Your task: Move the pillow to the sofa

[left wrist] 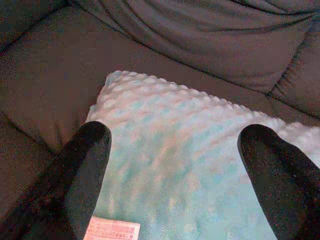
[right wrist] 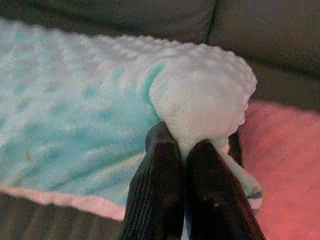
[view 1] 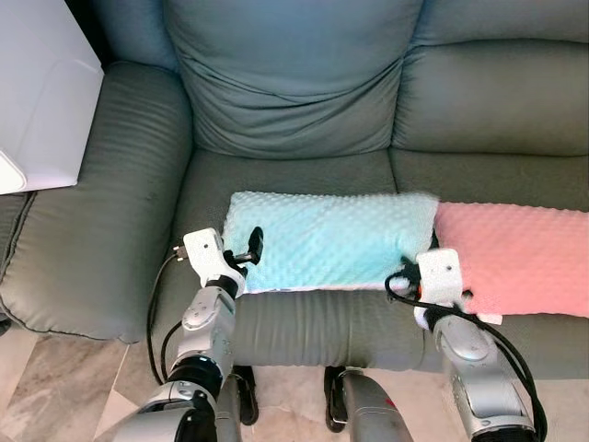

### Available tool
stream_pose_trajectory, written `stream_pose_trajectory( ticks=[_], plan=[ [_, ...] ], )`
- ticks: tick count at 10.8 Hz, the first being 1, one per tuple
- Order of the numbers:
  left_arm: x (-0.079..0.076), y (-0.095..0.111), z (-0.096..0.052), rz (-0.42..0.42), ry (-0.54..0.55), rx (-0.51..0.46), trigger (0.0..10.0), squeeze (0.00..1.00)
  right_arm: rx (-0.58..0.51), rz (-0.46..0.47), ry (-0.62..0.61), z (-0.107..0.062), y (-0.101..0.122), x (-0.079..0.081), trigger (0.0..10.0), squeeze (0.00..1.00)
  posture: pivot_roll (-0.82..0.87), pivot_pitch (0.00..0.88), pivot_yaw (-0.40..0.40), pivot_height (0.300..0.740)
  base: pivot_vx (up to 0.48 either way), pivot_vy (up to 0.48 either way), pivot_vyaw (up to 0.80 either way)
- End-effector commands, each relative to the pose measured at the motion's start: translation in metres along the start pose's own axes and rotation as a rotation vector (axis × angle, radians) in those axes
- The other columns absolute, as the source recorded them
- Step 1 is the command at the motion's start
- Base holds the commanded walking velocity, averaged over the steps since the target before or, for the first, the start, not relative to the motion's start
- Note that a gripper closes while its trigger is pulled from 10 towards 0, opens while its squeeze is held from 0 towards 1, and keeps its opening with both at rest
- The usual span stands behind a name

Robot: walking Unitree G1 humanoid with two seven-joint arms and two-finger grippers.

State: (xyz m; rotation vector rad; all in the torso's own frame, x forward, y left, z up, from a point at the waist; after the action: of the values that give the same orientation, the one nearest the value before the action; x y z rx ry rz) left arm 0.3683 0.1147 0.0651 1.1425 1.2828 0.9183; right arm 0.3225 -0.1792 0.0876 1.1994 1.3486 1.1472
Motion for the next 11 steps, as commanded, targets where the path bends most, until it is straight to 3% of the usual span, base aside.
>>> stream_pose_trajectory(
  ticks=[1, 2, 3, 4, 5, 6, 7, 11],
  plan=[
    [0.002, -0.010, -0.005, 0.000, 0.004, 0.030, 10.0, 0.00, -0.020, -0.029, -0.012, -0.004, 0.001, 0.000, 10.0, 0.00, -0.22, 0.325, 0.040, 0.740, 0.000, 0.000, 0.00],
    [0.001, -0.009, -0.005, 0.000, 0.002, 0.031, 10.0, 0.00, -0.067, 0.037, -0.087, -0.003, 0.009, -0.010, 2.5, 1.00, -0.22, 0.314, 0.043, 0.740, 0.000, 0.000, 0.00],
    [0.001, -0.009, -0.004, -0.001, 0.000, 0.032, 10.0, 0.00, -0.076, 0.017, -0.071, -0.002, 0.011, -0.007, 0.0, 0.13, -0.22, 0.309, 0.043, 0.740, 0.000, 0.000, 0.00],
    [0.000, -0.009, -0.004, -0.002, -0.003, 0.031, 10.0, 0.00, -0.088, 0.018, -0.077, -0.001, 0.012, -0.006, 0.0, 0.00, -0.22, 0.307, 0.044, 0.740, 0.000, 0.000, 0.00],
    [0.000, -0.009, -0.004, -0.002, -0.003, 0.033, 10.0, 0.00, -0.093, 0.014, -0.081, 0.000, 0.012, -0.006, 0.0, 0.00, -0.22, 0.303, 0.046, 0.740, 0.000, 0.000, 0.00],
    [0.000, -0.009, -0.004, -0.002, -0.003, 0.034, 10.0, 0.00, -0.091, 0.019, -0.074, 0.001, 0.013, -0.004, 10.0, 0.00, -0.22, 0.301, 0.047, 0.740, 0.000, 0.000, 0.00],
    [0.000, -0.009, -0.003, -0.002, -0.003, 0.034, 10.0, 0.00, -0.093, 0.069, -0.068, 0.002, 0.013, -0.003, 10.0, 1.00, -0.22, 0.302, 0.047, 0.740, 0.000, 0.000, 0.00],
    [-0.002, -0.009, -0.003, -0.006, -0.004, 0.035, 10.0, 0.00, -0.104, 0.091, -0.088, 0.002, 0.016, -0.005, 10.0, 1.00, -0.22, 0.304, 0.046, 0.740, 0.000, 0.000, 0.00]
  ],
)
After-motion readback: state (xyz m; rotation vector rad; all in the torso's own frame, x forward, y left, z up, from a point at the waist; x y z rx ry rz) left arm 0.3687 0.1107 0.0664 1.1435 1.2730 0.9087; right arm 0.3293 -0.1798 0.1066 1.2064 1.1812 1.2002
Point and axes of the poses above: a point about 5 cm out from each wrist's last joint towards the gripper, its own z axis pointing out of the wrist towards the gripper, its own y axis along the axis of the wrist's last joint, x = y × z, the point moved 3 cm from there along z, pointing out of the wrist towards the gripper, and after that the axes turned 10 degrees about z, right-handed, at the moved point
